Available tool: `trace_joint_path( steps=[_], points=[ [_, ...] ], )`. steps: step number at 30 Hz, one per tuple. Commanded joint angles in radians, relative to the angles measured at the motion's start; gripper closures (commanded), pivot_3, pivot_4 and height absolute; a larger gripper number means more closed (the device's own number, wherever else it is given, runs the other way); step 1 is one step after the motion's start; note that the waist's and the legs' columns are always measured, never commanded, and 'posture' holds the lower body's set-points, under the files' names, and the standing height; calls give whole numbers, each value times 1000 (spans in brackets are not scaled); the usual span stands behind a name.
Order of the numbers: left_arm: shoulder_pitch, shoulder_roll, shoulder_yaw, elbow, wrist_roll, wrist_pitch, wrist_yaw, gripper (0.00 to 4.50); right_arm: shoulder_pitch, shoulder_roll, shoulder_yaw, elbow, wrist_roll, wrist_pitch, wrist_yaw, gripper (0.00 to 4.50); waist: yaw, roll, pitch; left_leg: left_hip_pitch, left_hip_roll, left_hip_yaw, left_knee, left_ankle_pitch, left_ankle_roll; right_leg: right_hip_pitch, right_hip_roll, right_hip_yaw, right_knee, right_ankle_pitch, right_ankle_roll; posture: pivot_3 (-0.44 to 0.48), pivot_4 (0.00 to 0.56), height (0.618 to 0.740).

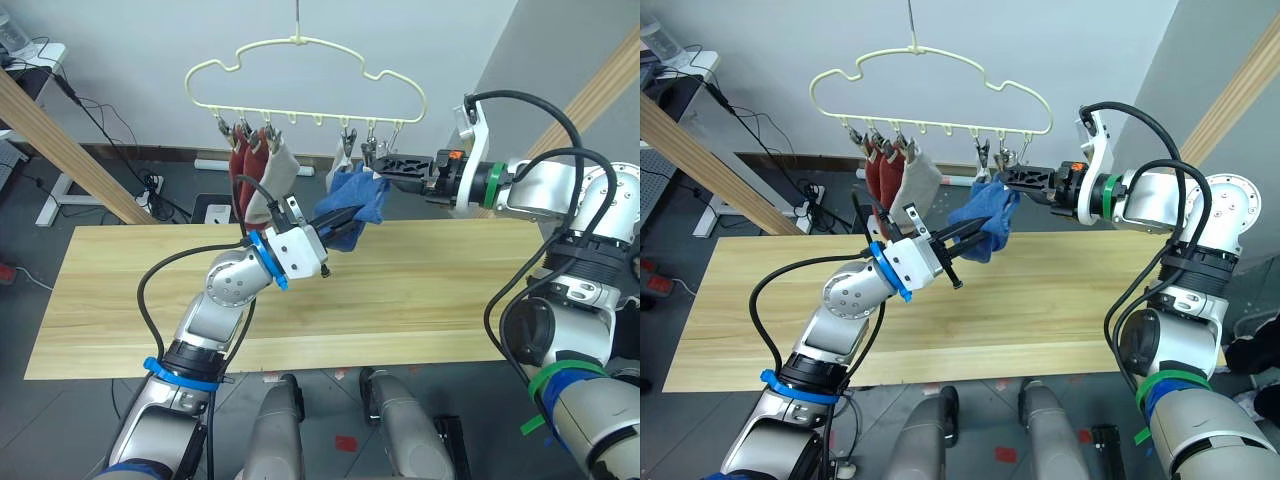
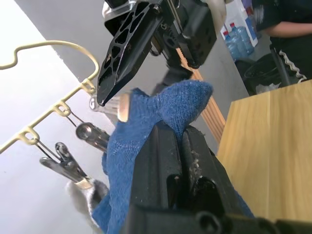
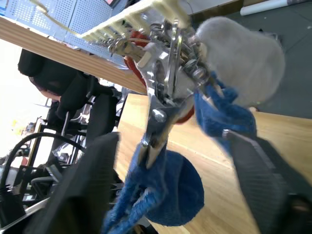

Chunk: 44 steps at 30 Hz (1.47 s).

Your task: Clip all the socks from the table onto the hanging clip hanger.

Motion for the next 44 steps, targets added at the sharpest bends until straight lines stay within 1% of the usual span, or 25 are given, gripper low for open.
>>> trace_joint_path(
  steps=[1,2,3,4,5,6,7,9,12,14,16,17,18,20,22,24,26,27,29,31,33,36,37,41,44],
  points=[
    [-21,-11,-13,10,-23,29,-7,4500,32,-55,-38,-93,57,8,8,23,0,0,0,-1,0,0,0,0,0,0,0,0,-1,0,0,-101,352,740],
    [-38,-31,-17,39,-64,98,-36,4250,86,-110,-6,-196,46,-10,55,4,-4,0,0,-1,0,0,0,0,0,0,0,0,-2,0,0,-125,354,740],
    [-49,-45,-19,59,-95,150,-57,3975,127,-149,19,-270,37,-26,89,0,-1,1,0,-2,0,0,0,0,1,0,0,0,-4,1,1,-125,354,740],
    [-62,-67,-18,81,-144,223,-89,3766,210,-227,86,-390,1,-85,174,0,-1,1,0,-3,0,-1,0,0,1,0,0,-1,-5,1,1,-137,355,740],
    [-70,-82,-16,94,-177,273,-111,3490,268,-282,133,-469,-27,-132,238,0,1,2,0,-5,0,-2,0,-1,2,0,0,-2,-7,1,2,-137,355,740],
    [-72,-97,-3,94,-222,354,-127,3138,329,-319,174,-522,-62,-188,286,0,-4,2,0,-5,-1,-2,0,-1,2,0,0,-2,-7,1,2,-145,353,740],
    [-75,-103,12,96,-266,418,-148,2869,398,-366,234,-581,-121,-281,362,0,-8,2,0,-6,0,-1,1,-2,3,0,0,-2,-8,1,2,-147,352,740],
    [-76,-98,38,91,-325,513,-179,2401,486,-414,313,-633,-219,-429,457,0,-19,2,0,-6,-1,0,1,-2,4,0,0,-1,-9,1,3,-143,352,740],
    [-40,-41,82,83,-397,636,-241,1436,593,-410,408,-649,-378,-668,537,0,-40,2,0,-4,0,0,2,-2,4,0,1,0,-6,1,3,-125,347,740],
    [-13,-7,113,77,-424,691,-250,933,629,-382,438,-640,-443,-773,554,0,-45,2,0,0,1,0,1,-2,4,0,3,2,-4,1,3,-115,345,740],
    [53,68,181,31,-466,768,-258,431,670,-343,472,-636,-493,-872,582,0,-46,2,0,3,2,0,1,-2,3,0,5,2,-1,1,3,-79,343,740],
    [82,97,209,5,-485,803,-258,181,685,-330,486,-633,-515,-911,597,0,-46,1,0,4,3,-1,1,-2,3,0,5,2,1,1,2,-79,343,740],
    [129,137,247,-37,-506,836,-262,34,694,-316,501,-621,-537,-947,610,0,-48,1,0,4,4,-1,1,-2,3,0,5,2,2,0,2,-56,342,740],
    [192,181,298,-104,-541,889,-252,34,701,-301,515,-595,-568,-991,633,0,-40,2,0,5,4,0,1,-1,3,0,5,2,4,0,2,-36,340,740],
    [273,221,379,-191,-585,951,-227,34,695,-287,529,-561,-597,-1031,654,0,-28,2,0,4,3,0,1,0,1,-1,4,2,5,0,2,9,337,740],
    [334,244,440,-263,-615,1002,-194,34,690,-278,540,-534,-620,-1063,674,0,-15,2,0,4,2,1,2,0,1,0,2,2,4,0,2,30,333,740],
    [410,264,523,-345,-654,1063,-159,34,689,-261,554,-513,-639,-1085,687,0,-1,1,0,4,1,1,2,0,1,0,1,2,3,0,2,72,320,740],
    [456,275,565,-386,-656,1080,-137,34,691,-256,561,-503,-650,-1101,699,0,5,1,0,4,1,1,2,0,1,0,1,2,3,0,2,94,316,740],
    [515,286,606,-444,-654,1119,-94,34,695,-255,557,-478,-662,-1121,722,0,23,1,0,4,1,1,1,0,1,0,1,1,1,0,2,132,308,740],
    [571,293,647,-483,-654,1140,-71,34,692,-262,567,-458,-683,-1122,732,0,32,1,0,3,1,0,1,0,1,0,1,1,1,0,2,132,308,740],
    [614,295,658,-512,-648,1164,-47,34,683,-260,564,-438,-689,-1103,730,0,44,1,0,3,1,0,1,0,1,0,1,1,1,0,2,170,305,740],
    [673,287,656,-550,-565,1109,8,34,674,-254,551,-448,-675,-1088,735,0,58,0,0,3,1,0,1,0,1,1,1,1,1,0,2,195,303,740],
    [681,293,654,-553,-551,1087,8,34,675,-254,551,-453,-674,-1088,737,0,62,0,0,3,1,0,1,0,1,1,1,1,1,0,2,195,303,740],
    [677,297,640,-539,-577,1075,-23,34,674,-256,549,-444,-680,-1091,741,0,80,0,-1,3,1,-1,1,0,1,1,1,0,1,0,2,199,299,740],
    [712,336,594,-534,-497,1068,-16,34,671,-257,545,-444,-678,-1084,740,0,80,0,-1,3,1,0,1,0,1,1,1,0,1,0,2,199,299,740]
  ],
)
